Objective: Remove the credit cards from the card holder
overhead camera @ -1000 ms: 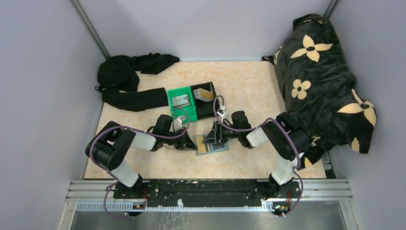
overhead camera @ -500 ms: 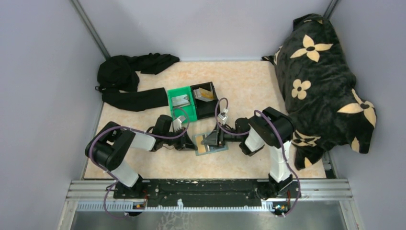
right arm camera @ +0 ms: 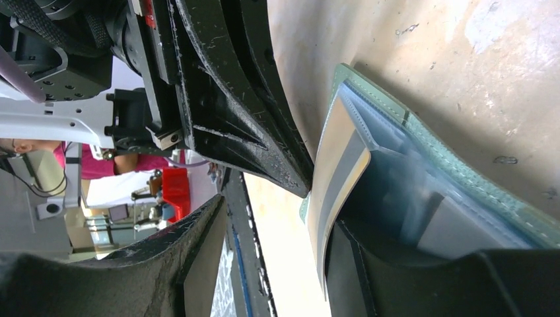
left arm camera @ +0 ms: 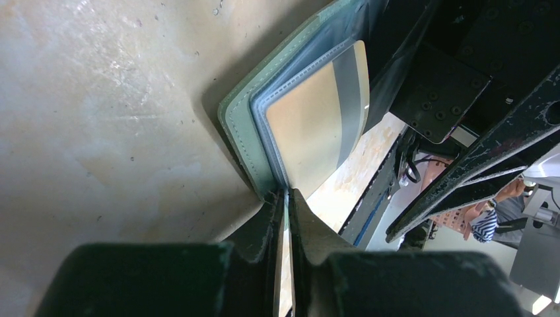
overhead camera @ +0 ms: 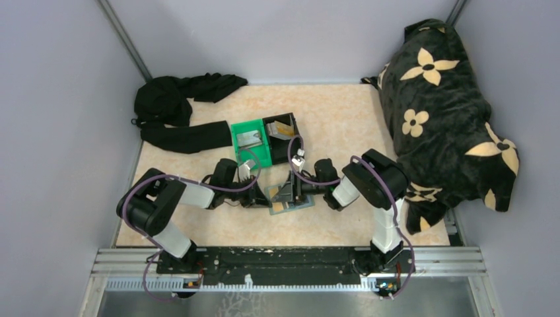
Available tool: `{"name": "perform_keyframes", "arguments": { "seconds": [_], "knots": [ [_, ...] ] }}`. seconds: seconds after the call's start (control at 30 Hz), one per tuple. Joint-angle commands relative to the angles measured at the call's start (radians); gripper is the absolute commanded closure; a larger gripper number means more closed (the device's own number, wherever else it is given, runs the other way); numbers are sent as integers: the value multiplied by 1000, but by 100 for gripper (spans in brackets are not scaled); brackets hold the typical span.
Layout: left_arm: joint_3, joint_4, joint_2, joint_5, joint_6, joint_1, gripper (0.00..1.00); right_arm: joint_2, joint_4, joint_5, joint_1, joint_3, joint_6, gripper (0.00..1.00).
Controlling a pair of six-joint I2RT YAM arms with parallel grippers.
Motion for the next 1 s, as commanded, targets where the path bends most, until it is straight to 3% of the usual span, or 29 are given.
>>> {"name": "perform_keyframes", "arguments": {
  "seconds": [0.0,0.97],
  "knots": [
    [-23,-57,15,-86,40,-2,87,25,-29,-22,55,3,-43,46],
    [-17,-34,51,-68,31,-1,87,-122,-256,-29,-98,-49,-199,49]
  ]
}}
